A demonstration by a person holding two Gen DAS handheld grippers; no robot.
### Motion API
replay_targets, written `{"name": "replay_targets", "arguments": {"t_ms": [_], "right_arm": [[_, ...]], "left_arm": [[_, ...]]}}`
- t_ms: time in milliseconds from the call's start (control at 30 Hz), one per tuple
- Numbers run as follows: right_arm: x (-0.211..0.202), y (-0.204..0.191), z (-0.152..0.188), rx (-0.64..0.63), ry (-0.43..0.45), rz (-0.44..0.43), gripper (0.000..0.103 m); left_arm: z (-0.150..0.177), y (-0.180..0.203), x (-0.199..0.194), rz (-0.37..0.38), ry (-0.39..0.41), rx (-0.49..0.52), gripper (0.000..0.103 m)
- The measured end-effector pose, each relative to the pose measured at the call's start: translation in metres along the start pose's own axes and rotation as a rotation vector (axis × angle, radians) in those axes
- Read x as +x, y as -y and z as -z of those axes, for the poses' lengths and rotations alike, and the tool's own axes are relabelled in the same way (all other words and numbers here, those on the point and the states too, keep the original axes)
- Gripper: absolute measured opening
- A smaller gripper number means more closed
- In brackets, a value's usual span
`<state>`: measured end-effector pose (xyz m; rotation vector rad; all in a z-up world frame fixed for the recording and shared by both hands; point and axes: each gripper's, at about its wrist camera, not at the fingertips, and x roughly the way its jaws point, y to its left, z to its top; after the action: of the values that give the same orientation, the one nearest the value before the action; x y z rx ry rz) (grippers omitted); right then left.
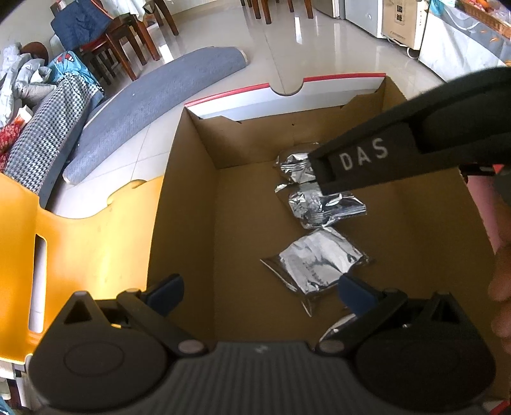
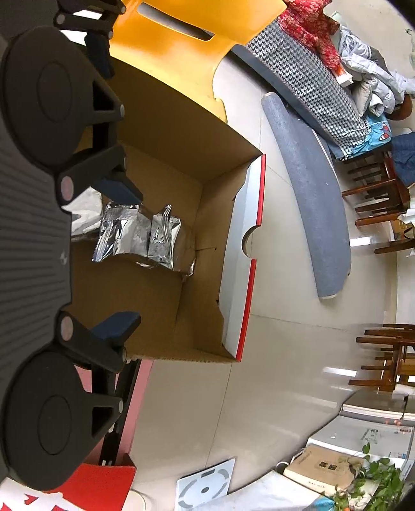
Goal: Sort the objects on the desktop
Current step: 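Withdraw the open right tool from the box back over the empty tray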
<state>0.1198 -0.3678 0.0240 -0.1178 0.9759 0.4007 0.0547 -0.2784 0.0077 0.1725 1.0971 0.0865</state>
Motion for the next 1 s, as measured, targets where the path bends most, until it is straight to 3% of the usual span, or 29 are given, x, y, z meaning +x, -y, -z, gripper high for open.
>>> {"name": "replay_targets", "arguments": {"t_ms": [233,1000], "right_arm": [[-0.012,0.005,0.004,0.004,0.001,-0.031,0.074],[-0.022,0.012,0.009,-0.050,0.003,-0.015,0.074]], "left_arm": [[0.001,0.004,-0.003,0.003,0.008,0.005,0.103],[-0.002,0.015,-0.007,0.016,0.007,-0.007,0.103]]}}
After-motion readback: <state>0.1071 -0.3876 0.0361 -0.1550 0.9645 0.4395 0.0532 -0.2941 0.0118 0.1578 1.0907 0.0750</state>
